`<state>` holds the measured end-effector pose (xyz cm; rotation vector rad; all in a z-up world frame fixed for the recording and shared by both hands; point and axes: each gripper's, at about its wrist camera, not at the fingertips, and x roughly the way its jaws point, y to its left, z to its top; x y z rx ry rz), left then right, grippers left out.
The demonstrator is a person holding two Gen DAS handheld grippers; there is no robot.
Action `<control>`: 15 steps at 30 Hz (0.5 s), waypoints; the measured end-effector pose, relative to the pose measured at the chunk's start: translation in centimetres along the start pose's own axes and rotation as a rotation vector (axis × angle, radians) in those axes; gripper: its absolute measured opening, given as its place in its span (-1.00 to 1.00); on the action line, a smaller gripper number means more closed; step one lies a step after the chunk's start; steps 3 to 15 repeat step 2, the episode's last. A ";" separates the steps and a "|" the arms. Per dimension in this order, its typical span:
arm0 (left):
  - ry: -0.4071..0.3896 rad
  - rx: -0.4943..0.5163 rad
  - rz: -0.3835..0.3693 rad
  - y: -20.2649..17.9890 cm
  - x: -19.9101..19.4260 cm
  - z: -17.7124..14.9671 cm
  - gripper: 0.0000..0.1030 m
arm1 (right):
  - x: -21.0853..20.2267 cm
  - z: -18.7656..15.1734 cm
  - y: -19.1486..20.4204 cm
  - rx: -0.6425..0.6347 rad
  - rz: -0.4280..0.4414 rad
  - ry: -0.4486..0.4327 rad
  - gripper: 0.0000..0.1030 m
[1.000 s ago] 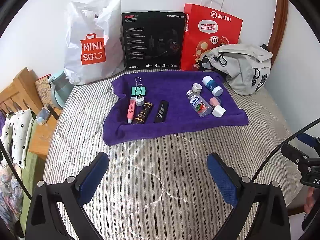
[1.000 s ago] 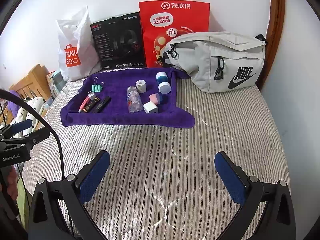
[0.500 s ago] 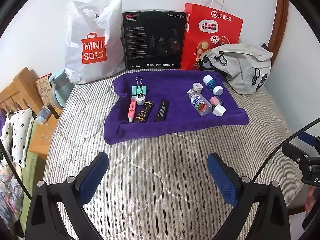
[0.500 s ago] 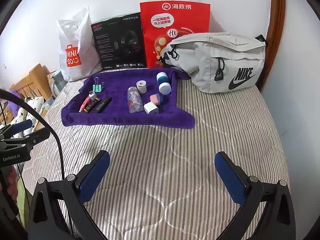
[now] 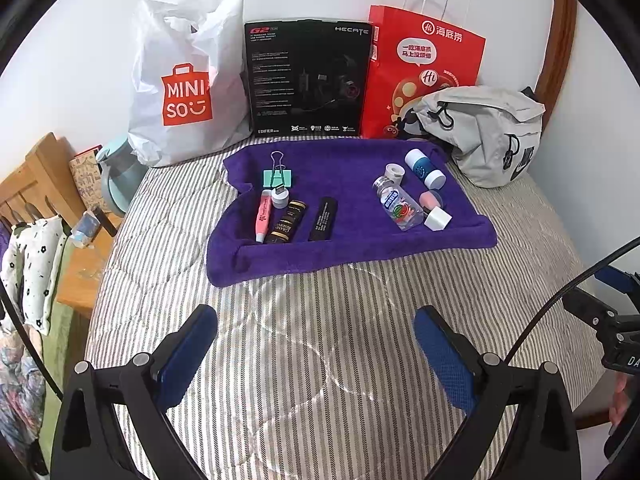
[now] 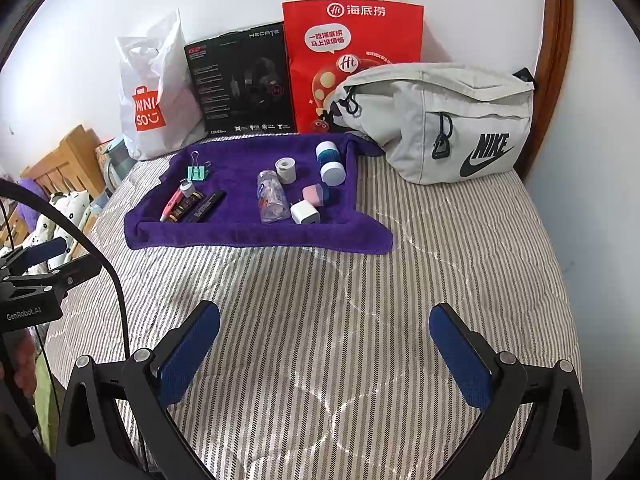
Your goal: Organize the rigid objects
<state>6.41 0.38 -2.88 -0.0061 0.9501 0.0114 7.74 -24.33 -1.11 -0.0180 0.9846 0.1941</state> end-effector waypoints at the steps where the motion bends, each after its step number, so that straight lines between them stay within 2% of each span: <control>1: -0.003 0.001 -0.003 0.0 0.0 0.0 0.96 | 0.0 0.0 0.0 0.000 0.001 0.002 1.00; 15: -0.007 0.003 -0.007 0.0 0.0 0.0 0.97 | 0.1 0.0 -0.1 -0.001 0.001 0.005 1.00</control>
